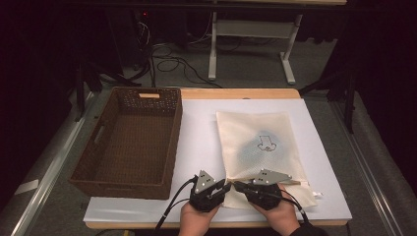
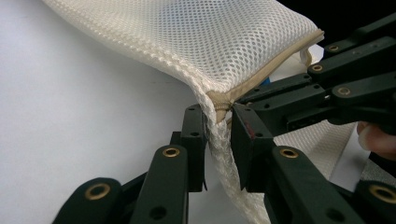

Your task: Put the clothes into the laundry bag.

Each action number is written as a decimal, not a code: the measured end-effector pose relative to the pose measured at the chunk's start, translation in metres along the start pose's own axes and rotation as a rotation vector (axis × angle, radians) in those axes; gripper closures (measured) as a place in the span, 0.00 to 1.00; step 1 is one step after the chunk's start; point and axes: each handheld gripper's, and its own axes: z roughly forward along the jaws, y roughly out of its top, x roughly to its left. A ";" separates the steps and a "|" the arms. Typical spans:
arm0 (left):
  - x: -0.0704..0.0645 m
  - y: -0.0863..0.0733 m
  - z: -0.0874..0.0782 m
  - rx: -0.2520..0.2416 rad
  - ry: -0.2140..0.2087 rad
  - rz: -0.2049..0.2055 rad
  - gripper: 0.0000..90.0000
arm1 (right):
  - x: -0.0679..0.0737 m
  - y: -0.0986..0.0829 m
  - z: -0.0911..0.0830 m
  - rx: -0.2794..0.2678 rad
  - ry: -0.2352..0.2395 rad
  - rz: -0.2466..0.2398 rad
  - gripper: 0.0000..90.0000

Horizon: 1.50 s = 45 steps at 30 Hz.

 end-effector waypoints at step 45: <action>0.014 0.002 -0.010 -0.020 0.027 -0.049 0.94 | -0.017 -0.006 -0.011 0.024 -0.050 0.035 0.98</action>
